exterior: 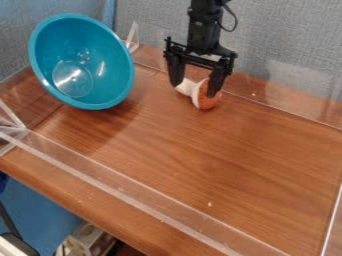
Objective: Put the mushroom in the blue bowl
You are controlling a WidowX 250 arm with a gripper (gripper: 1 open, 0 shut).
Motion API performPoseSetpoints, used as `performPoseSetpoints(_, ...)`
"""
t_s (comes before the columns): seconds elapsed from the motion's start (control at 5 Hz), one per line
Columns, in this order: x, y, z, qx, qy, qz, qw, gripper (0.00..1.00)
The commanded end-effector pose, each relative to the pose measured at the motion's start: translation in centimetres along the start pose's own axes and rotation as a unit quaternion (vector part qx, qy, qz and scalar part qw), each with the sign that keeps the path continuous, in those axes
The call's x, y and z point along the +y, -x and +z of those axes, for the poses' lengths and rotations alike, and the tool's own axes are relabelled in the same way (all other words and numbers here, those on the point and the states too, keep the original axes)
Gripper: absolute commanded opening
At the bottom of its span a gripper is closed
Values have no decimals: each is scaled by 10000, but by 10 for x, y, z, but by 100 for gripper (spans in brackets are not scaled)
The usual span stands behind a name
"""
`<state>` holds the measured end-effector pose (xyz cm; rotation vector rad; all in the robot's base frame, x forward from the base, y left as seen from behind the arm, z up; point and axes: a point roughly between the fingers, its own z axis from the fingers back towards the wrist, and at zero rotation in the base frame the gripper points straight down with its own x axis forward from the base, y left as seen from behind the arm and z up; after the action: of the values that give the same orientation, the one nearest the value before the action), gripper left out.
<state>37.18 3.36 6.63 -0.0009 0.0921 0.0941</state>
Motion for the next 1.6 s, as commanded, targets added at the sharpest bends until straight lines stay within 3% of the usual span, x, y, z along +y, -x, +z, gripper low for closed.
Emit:
performPoseSetpoints(0.0,13,-11,20,-333,-19,482,9983,100)
performPoseSetpoints(0.4,11,-26,5,-355,-55,828,9959,100)
performPoseSetpoints(0.8,13,-27,-13,-400,-91,1085,9933,100)
performPoseSetpoints(1.0,14,-25,-19,-418,-117,1241,9913,0)
performPoseSetpoints(1.2,16,-14,-14,-455,-164,1349,9897,0)
performPoseSetpoints(1.4,20,-4,-10,-492,-220,1478,9875,100)
